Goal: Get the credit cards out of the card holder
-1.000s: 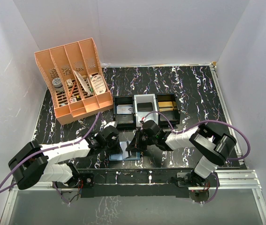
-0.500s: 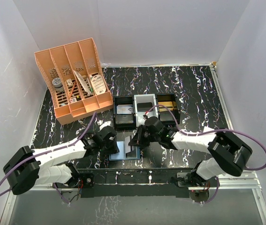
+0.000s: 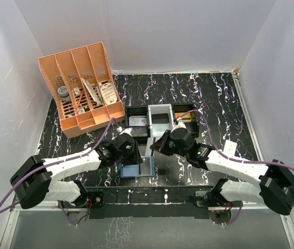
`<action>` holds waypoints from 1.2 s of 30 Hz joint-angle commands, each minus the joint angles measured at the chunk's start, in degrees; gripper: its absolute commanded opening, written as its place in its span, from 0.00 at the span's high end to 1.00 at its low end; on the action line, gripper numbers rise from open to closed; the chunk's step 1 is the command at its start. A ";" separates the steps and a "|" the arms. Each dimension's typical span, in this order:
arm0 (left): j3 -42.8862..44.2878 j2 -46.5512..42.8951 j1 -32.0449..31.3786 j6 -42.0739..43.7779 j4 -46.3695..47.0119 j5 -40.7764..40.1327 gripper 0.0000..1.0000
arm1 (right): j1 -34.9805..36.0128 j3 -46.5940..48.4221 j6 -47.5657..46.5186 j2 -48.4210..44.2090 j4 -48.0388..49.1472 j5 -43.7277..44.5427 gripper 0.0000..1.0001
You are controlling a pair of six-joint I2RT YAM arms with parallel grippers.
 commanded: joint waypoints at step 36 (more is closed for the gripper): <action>6.55 -14.58 43.67 20.07 -21.78 16.27 0.01 | -0.08 32.78 -86.97 23.73 1.50 1.06 1.00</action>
